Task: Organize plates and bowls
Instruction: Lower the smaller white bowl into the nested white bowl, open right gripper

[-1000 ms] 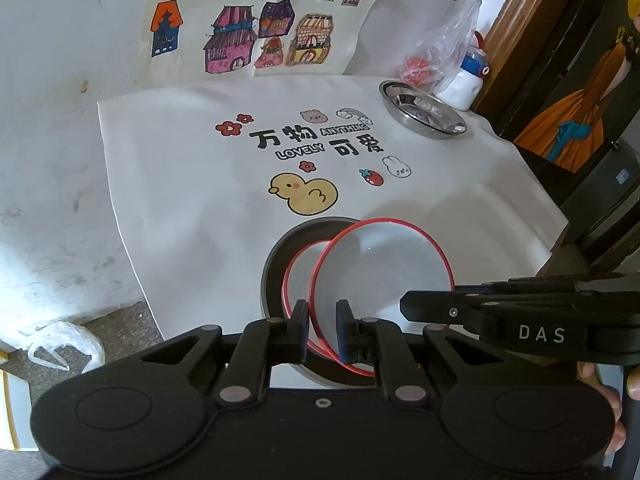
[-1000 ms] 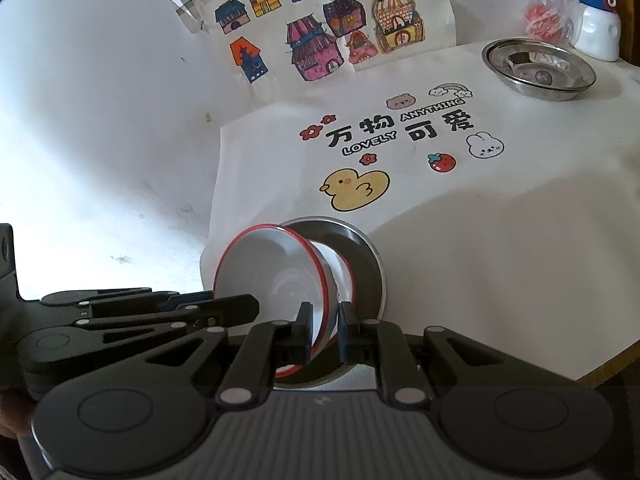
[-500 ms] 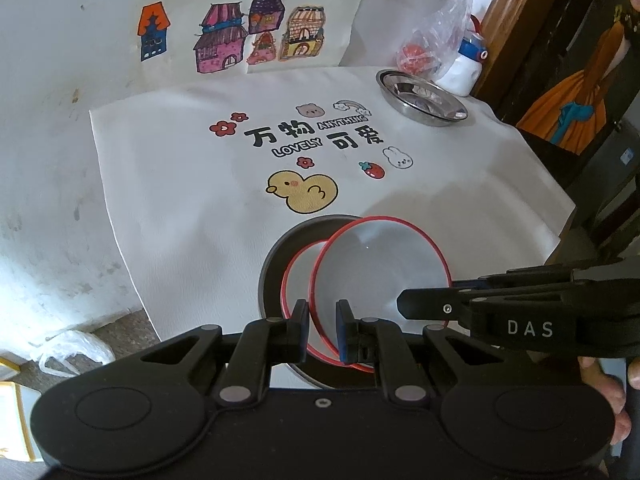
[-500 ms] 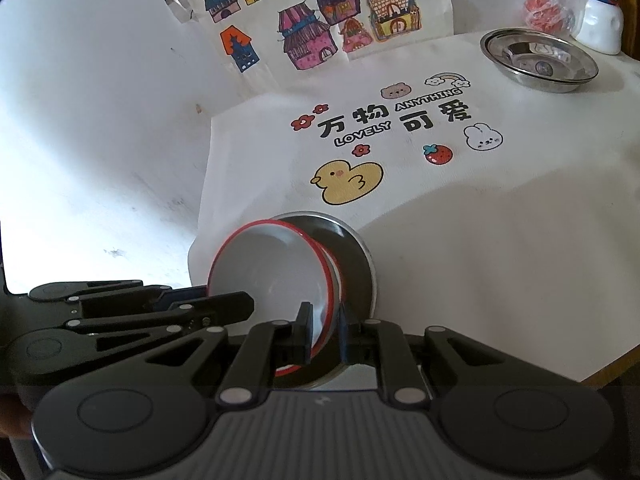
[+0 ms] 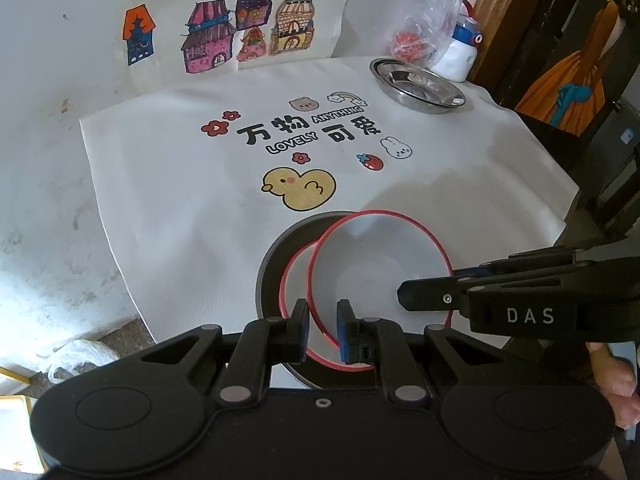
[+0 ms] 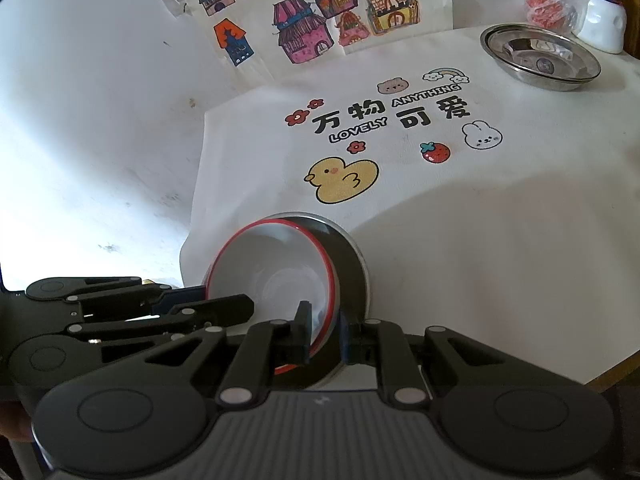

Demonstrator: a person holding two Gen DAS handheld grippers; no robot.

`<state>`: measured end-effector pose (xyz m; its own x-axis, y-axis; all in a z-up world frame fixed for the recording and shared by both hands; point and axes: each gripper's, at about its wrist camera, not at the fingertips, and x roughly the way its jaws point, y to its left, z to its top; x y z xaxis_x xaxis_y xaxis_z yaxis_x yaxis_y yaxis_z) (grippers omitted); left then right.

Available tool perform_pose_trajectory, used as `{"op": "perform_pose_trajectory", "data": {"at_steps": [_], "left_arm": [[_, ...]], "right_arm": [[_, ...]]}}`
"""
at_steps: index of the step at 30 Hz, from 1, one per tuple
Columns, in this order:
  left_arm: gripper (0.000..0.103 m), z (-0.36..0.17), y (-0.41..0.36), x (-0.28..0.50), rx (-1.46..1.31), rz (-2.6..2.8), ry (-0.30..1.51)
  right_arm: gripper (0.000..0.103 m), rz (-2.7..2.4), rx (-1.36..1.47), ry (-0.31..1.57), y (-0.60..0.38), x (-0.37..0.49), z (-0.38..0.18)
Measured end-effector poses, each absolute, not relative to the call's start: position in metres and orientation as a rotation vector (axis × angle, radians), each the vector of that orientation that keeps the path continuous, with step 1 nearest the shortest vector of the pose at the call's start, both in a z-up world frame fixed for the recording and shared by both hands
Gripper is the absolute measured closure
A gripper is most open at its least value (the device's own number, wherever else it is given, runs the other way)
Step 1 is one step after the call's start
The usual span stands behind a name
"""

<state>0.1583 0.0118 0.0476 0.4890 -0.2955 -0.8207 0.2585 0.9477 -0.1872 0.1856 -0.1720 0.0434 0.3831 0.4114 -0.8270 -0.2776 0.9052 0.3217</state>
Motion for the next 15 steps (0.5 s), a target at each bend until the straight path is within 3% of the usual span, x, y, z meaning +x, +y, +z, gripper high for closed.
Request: {"op": "perform_pose_trajectory", "data": {"at_steps": [15], "left_arm": [[0.087, 0.0478, 0.008, 0.1612, -0.019, -0.346, 1.013]], "right_arm": [[0.086, 0.447, 0.123, 1.109, -0.1704, 0.1881, 0.0435]]}}
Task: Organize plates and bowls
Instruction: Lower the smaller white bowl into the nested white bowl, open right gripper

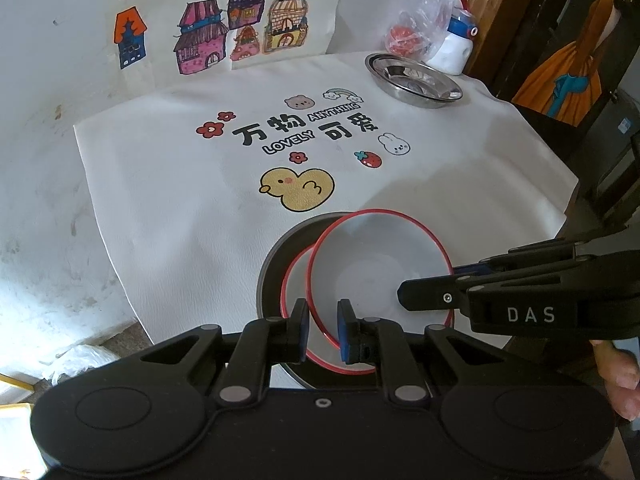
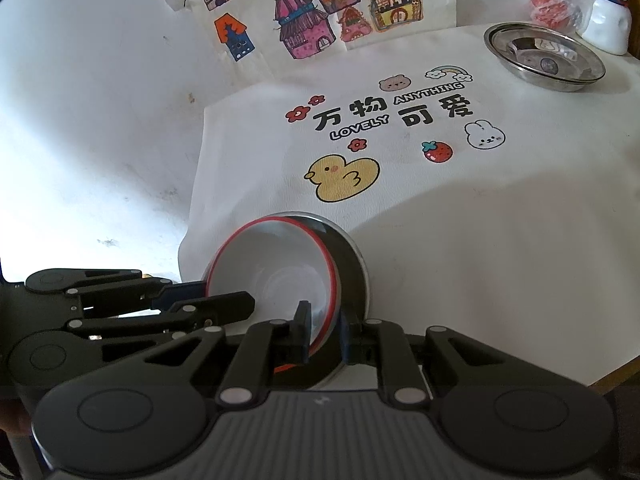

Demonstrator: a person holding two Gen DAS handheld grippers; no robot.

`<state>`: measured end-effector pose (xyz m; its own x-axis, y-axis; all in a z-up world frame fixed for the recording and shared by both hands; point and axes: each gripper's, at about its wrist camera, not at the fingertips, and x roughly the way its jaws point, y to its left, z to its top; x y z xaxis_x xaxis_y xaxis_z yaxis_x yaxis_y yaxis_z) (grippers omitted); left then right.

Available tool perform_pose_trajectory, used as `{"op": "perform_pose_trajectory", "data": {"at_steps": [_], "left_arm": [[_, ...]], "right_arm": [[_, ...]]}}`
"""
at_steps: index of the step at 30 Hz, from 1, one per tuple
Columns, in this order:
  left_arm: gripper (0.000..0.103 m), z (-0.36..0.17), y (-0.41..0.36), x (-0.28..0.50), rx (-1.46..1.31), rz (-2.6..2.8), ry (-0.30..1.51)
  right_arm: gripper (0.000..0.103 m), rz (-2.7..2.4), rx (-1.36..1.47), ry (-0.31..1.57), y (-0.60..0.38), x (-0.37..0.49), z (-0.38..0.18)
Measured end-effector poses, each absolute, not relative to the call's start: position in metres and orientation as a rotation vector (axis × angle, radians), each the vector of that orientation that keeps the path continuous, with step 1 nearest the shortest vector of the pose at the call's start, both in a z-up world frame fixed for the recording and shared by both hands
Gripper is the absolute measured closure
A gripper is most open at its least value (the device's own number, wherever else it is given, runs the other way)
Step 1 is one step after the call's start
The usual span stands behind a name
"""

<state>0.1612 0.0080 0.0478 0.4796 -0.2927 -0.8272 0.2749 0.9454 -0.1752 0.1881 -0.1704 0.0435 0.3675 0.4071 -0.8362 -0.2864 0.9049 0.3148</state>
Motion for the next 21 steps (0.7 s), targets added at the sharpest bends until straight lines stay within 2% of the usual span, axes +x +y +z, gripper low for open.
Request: {"op": "perform_pose_trajectory", "data": {"at_steps": [21], "left_arm": [[0.085, 0.0484, 0.0075, 0.1633, -0.013, -0.35, 1.02]], "right_arm": [[0.082, 0.453, 0.122, 1.112, -0.1696, 0.1886, 0.0426]]}}
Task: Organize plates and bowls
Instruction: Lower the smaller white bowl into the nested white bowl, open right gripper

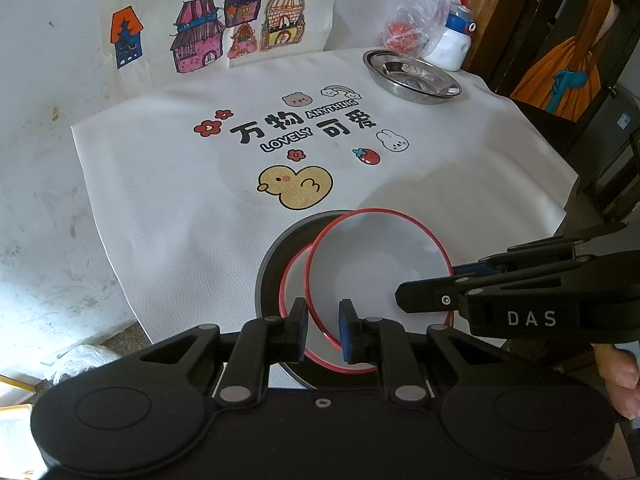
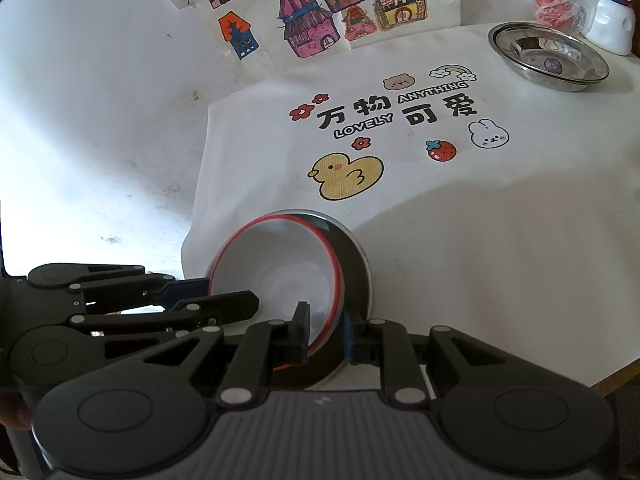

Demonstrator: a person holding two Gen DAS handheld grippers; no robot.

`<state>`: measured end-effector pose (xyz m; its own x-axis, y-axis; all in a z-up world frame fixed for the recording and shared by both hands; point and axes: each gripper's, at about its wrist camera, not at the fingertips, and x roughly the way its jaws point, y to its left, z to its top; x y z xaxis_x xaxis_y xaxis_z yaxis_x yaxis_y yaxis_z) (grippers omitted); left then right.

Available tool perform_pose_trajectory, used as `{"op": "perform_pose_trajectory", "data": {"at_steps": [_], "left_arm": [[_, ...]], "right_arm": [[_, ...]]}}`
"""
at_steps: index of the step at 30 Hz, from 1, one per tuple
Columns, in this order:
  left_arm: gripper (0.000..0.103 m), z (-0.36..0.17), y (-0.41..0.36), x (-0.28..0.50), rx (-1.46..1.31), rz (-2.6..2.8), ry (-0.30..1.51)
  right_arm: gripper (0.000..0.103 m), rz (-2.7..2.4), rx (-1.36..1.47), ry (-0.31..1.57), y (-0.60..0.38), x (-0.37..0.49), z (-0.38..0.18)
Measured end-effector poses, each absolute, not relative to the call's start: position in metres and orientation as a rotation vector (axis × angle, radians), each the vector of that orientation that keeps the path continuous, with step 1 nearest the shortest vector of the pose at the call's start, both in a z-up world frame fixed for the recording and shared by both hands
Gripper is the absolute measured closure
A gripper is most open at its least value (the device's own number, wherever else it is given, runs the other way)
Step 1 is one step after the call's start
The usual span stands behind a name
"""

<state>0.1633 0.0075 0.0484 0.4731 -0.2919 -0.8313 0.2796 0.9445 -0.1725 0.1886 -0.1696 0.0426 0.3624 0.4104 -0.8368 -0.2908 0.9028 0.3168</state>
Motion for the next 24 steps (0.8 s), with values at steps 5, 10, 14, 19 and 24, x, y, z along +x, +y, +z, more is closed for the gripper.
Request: {"op": "perform_pose_trajectory", "data": {"at_steps": [5, 10, 14, 19, 24], "left_arm": [[0.085, 0.0477, 0.0064, 0.1633, -0.006, -0.353, 1.026], [0.085, 0.048, 0.0066, 0.1636, -0.004, -0.355, 1.027], [0.085, 0.0479, 0.0063, 0.1637, -0.005, -0.355, 1.027], [0.085, 0.0479, 0.0063, 0.1641, -0.006, -0.361, 1.031], [0.084, 0.0489, 0.0091, 0.1656, -0.014, -0.369, 1.043]], "right_arm": [[0.081, 0.456, 0.119, 1.114, -0.1692, 0.1881, 0.0422], [0.081, 0.458, 0.117, 1.114, -0.1691, 0.1885, 0.0421], [0.08, 0.459, 0.117, 1.115, -0.1694, 0.1891, 0.0422], [0.079, 0.46, 0.11, 1.116, -0.1691, 0.1896, 0.0423], [0.079, 0.461, 0.108, 1.118, -0.1691, 0.1898, 0.0424]]}}
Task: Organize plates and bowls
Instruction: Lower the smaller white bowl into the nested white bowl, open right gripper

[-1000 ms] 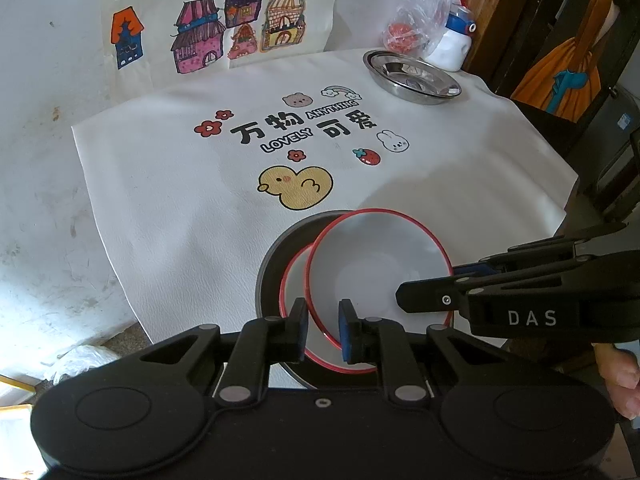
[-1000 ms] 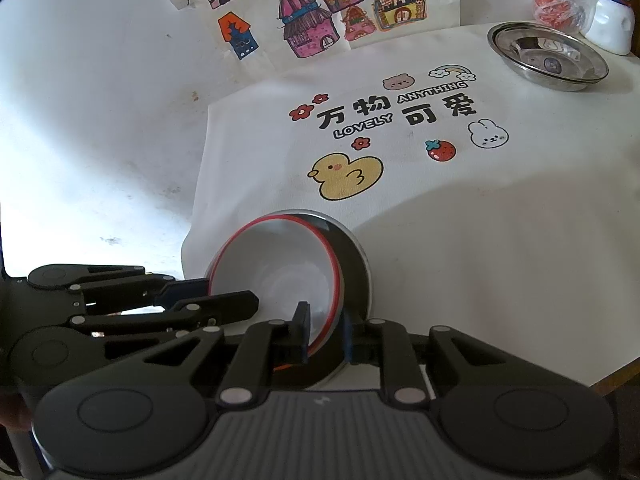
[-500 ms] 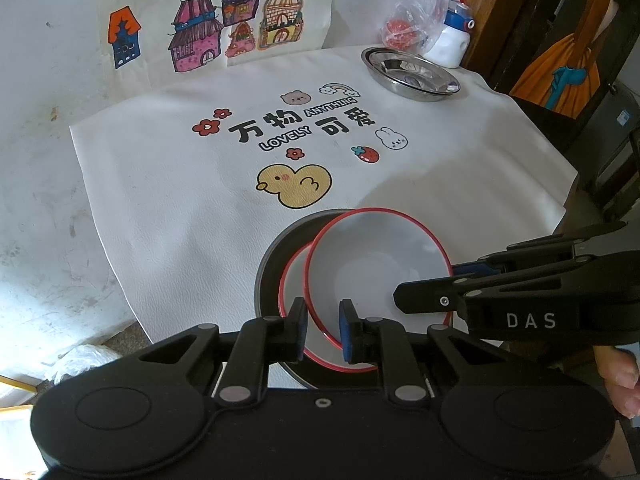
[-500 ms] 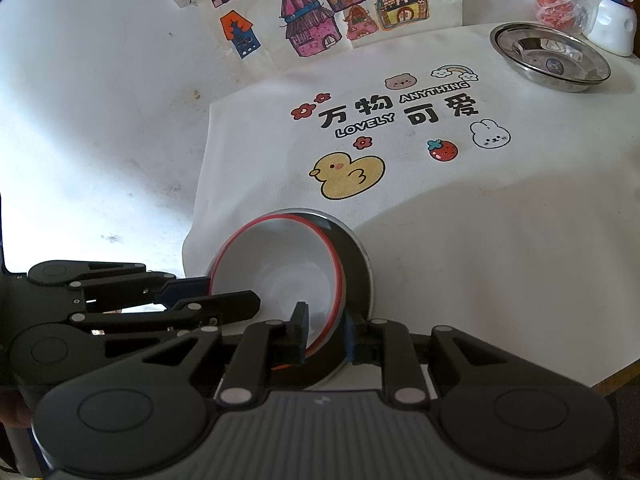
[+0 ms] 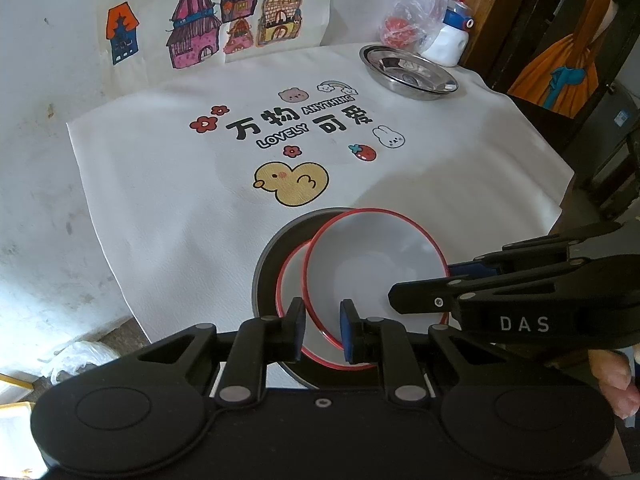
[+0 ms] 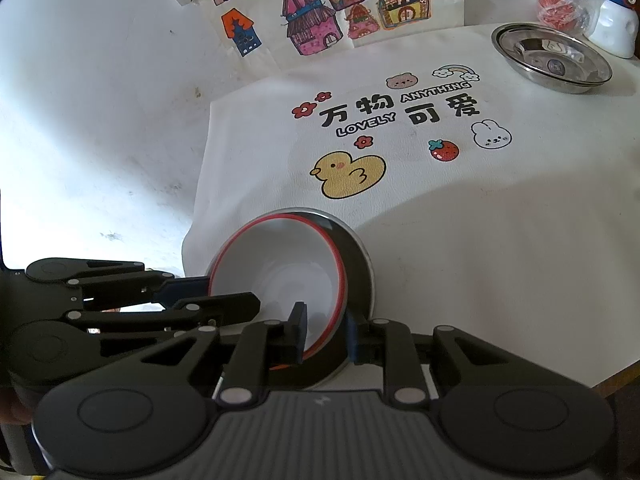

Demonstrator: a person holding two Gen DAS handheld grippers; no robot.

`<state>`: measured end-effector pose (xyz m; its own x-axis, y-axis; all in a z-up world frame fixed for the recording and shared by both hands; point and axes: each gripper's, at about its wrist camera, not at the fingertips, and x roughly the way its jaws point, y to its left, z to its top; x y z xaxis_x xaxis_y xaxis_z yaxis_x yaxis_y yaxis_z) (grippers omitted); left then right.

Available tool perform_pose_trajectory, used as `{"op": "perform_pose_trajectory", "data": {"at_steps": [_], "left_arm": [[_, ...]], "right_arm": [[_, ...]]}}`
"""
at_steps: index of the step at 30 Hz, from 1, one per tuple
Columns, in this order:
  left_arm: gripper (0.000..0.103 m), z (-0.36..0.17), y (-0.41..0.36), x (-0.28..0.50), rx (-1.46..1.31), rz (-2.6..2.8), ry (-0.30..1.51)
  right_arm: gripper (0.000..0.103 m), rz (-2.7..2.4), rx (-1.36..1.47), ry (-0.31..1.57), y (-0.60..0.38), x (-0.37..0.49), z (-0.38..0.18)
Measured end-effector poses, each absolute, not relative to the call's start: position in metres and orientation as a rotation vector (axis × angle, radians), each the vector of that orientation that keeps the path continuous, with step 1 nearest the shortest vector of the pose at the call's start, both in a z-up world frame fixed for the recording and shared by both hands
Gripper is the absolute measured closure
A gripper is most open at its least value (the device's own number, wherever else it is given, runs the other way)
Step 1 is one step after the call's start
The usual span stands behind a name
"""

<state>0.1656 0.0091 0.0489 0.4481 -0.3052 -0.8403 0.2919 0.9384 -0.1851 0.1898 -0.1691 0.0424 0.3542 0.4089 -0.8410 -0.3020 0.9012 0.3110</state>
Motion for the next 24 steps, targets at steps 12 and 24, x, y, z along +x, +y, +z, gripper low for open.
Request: {"op": "perform_pose_trajectory", "data": {"at_steps": [12, 24], "left_arm": [[0.081, 0.0499, 0.0095, 0.1646, -0.012, -0.372, 1.041], [0.066, 0.0569, 0.0124, 0.1606, -0.011, -0.373, 1.015]], "right_arm": [[0.077, 0.466, 0.107, 1.111, -0.1715, 0.1888, 0.0438], [0.071, 0.462, 0.091, 1.084, -0.1713, 0.1838, 0.05]]}}
